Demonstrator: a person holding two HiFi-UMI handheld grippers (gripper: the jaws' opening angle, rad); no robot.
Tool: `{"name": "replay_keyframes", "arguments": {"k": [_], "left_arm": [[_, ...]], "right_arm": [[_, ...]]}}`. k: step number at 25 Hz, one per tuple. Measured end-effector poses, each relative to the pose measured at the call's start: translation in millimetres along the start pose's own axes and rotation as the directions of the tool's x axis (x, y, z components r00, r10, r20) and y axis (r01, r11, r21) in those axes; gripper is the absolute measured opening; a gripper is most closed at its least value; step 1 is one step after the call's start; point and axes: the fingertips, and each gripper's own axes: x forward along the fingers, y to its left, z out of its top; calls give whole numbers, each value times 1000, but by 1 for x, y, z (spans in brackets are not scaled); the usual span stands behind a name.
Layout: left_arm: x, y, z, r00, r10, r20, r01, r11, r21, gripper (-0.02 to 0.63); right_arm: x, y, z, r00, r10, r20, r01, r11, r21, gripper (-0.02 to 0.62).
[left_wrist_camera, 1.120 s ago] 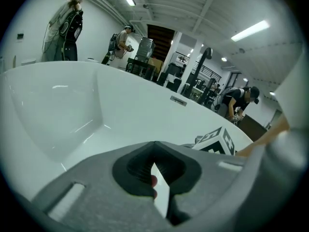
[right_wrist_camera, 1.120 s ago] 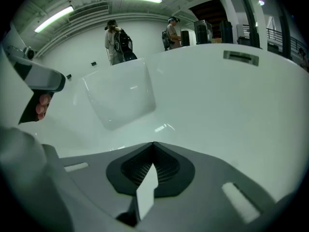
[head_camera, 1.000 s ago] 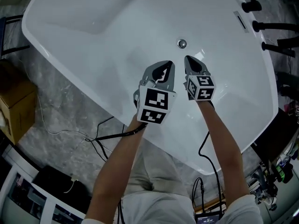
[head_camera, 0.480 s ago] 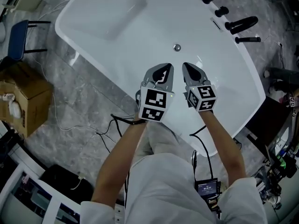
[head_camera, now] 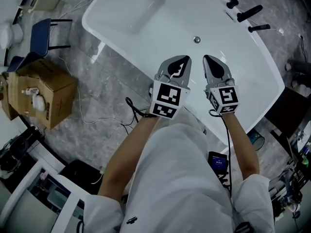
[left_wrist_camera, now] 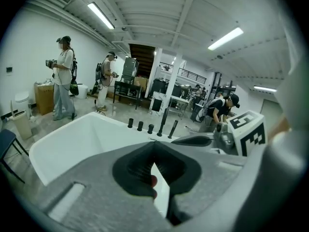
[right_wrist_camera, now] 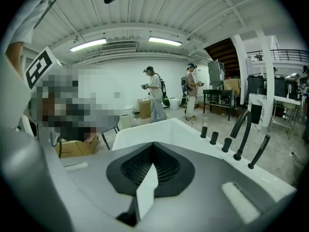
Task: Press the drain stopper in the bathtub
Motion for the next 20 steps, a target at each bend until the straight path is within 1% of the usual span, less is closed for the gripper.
{"name": "replay_keyframes", "arguments": {"k": [5,7,9,13,17,20], "left_arm": [[-41,3,24,999,-14,34,15,999,-39,5],[-53,4,34,998,-20,59,23,998,-54,5],[-66,5,45,996,-30,80,35,998,-60,5],[-95,5,75,992,-46,121,47,999,-6,5],[-124,-2,94,988,-70,135,71,997,-1,5],[-143,-2,114,986,-80,146,79,997,17,5]], "right_arm": [[-27,24,36,999,-29,33,29,1000,13,3],[-36,31,55,998,-27,51,26,999,25,3],[-42,42,78,997,-12,75,12,1000,11,3],[-50,69,129,991,20,133,-14,999,-49,0],[-64,95,171,984,37,171,-20,995,-98,0],[-76,107,203,975,29,220,-8,995,-96,-2]]}}
